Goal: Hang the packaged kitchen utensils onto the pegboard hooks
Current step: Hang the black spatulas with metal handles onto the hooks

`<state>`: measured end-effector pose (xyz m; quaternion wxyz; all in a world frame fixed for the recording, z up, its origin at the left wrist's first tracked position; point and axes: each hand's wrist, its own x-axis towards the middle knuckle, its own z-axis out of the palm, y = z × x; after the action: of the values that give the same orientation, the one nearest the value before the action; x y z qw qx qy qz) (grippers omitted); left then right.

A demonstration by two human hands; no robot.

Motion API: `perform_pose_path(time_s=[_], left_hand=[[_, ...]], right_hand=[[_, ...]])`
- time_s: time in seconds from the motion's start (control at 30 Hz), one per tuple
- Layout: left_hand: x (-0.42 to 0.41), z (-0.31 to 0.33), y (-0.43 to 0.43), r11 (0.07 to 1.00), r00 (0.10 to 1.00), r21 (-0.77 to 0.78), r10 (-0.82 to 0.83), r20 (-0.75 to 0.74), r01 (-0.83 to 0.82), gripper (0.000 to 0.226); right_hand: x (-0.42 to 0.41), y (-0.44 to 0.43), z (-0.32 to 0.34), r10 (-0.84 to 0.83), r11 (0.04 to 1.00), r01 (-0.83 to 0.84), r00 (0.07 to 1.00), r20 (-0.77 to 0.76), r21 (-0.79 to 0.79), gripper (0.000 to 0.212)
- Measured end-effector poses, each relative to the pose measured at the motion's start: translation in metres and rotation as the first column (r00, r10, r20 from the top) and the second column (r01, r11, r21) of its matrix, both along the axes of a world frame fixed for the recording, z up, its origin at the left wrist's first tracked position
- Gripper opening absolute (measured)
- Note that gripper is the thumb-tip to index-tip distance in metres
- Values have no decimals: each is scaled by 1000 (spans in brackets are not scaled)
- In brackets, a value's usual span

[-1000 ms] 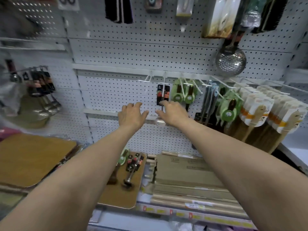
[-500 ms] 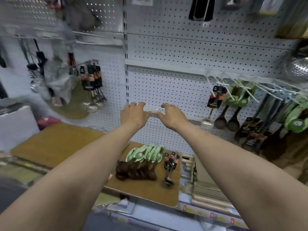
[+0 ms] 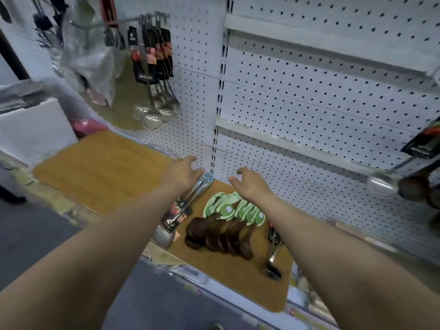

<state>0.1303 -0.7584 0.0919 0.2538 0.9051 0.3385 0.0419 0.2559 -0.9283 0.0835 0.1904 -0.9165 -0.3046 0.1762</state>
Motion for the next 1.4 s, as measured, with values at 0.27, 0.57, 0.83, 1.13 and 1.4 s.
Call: perform_pose_path(time_s=[0.27, 0.57, 0.83, 1.13, 1.4], left_hand=[[2, -100, 51, 962, 989, -246, 91, -120, -119, 52], [43, -181, 98, 911, 975, -377, 95, -203, -167, 49], [75, -240, 132, 847, 979, -514, 37, -199, -137, 43], [99, -259, 129, 742, 971, -648, 16, -240, -173, 43], [80, -250, 141, 803, 976, -563, 102, -193, -195, 45]], right_hand=[[17, 49, -91, 21, 996, -39, 973, -230, -77, 56], [31, 107, -175, -192, 980, 199, 880, -434, -28, 41], [28, 163, -244, -384, 860, 510, 617, -688, -22, 46], [19, 192, -276, -355, 548, 826, 88, -931, -131, 40], [-8, 191, -249, -329, 384, 923, 106, -938, -31, 25]])
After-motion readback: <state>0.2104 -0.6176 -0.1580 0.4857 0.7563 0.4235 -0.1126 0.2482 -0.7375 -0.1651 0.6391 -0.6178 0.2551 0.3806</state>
